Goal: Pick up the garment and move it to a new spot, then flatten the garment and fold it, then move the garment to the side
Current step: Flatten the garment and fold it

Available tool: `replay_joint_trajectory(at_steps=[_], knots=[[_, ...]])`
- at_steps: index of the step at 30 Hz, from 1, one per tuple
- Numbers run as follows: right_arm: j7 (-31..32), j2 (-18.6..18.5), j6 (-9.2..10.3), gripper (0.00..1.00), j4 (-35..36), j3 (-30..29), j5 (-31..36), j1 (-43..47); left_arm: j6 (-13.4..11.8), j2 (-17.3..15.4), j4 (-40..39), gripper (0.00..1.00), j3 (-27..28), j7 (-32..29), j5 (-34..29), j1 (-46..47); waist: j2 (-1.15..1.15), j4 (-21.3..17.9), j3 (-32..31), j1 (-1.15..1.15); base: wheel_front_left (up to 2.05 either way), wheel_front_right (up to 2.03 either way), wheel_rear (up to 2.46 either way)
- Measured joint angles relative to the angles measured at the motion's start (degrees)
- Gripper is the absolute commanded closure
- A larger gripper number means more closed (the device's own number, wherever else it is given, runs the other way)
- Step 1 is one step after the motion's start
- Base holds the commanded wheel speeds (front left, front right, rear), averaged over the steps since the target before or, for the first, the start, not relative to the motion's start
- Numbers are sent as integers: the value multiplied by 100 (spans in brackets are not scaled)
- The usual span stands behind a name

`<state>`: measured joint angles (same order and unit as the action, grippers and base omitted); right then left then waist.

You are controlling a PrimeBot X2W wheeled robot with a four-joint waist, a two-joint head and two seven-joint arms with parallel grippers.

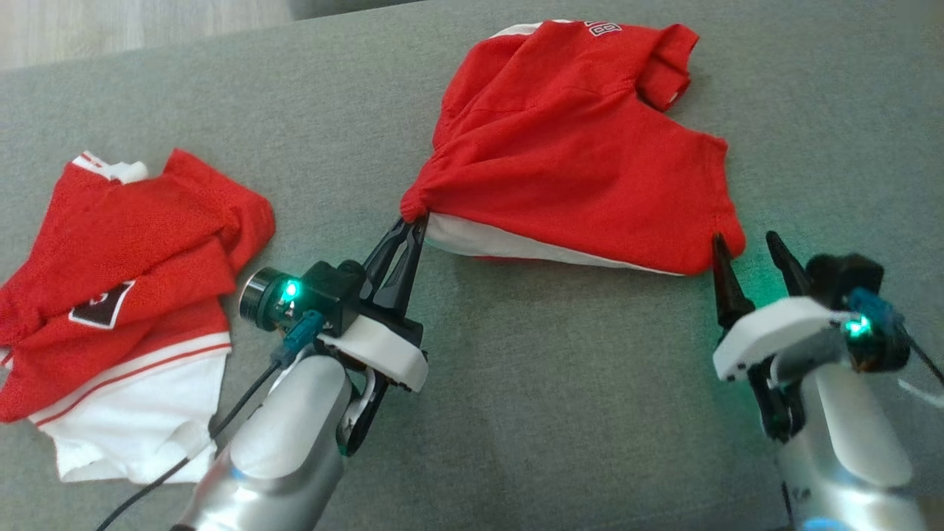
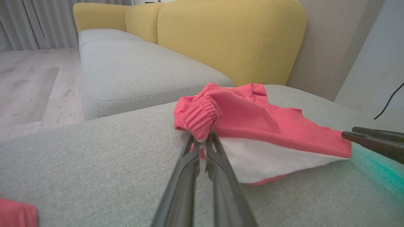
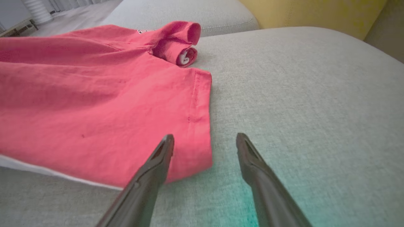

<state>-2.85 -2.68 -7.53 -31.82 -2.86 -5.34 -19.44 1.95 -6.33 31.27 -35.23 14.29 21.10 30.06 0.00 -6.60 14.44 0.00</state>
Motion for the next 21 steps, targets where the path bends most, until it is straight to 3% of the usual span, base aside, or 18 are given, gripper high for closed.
replay_joint_trajectory(at_steps=[5,14,15,16,21], knots=[[392,-4,0,0,-466,-91,270,-491,-1,10,-11,100,-5,0,0,0,0,113,53,0,0,0,0],[428,-7,0,0,-694,-120,435,-868,-156,31,204,100,-4,-1,-48,1,0,297,77,1,0,0,0],[402,-7,0,0,-716,-120,422,-864,-155,32,252,76,-4,-12,-47,1,0,312,70,1,0,0,0],[361,-7,0,0,-734,-115,420,-857,-158,36,316,0,-7,-33,-44,0,0,325,58,1,0,0,0],[223,-9,0,0,-797,-119,328,-787,-207,57,400,0,-1,-58,-37,-5,0,377,-60,1,0,0,0]])
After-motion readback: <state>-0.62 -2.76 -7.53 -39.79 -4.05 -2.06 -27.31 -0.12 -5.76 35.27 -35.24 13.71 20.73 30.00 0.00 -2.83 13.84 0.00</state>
